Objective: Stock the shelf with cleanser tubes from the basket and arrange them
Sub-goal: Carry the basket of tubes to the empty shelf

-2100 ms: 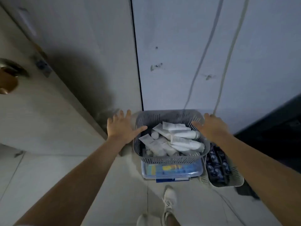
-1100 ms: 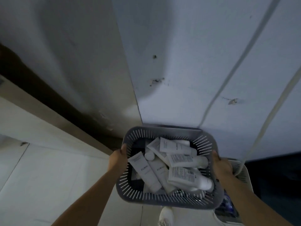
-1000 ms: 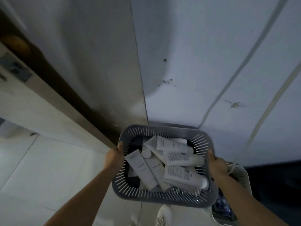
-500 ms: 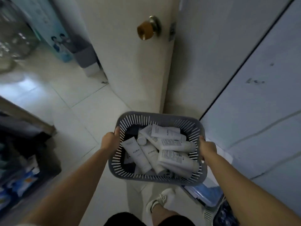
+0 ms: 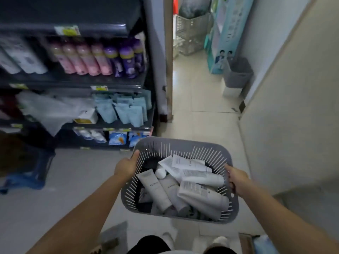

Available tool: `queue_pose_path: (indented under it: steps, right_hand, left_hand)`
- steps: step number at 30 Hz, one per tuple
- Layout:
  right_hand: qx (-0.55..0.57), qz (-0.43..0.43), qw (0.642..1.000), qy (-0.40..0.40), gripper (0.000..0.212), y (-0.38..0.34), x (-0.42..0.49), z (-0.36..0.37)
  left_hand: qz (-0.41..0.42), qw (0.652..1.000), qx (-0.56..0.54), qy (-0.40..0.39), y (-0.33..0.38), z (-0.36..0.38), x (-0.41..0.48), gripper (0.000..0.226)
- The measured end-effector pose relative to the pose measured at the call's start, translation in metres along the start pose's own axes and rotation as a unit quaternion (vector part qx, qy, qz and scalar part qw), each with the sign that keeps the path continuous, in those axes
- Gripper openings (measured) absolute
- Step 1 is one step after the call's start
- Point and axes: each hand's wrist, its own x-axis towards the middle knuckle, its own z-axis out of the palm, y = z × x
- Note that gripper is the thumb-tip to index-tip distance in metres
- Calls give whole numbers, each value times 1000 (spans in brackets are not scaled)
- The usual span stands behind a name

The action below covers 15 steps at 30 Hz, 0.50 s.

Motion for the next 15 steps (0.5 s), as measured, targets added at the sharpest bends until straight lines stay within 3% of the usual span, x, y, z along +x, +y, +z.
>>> queue_pose_path:
  steps: [10,15]
  right_hand:
    - [-181,-115,962,-167,36,-136,-41,259]
    - [-274,-159,916,-247,35,-187,-47,393]
  left_hand:
    - [-159,962,-109,195,-117,-174,38,88]
    - [-246,907,-204,274,-167,-221,56,98]
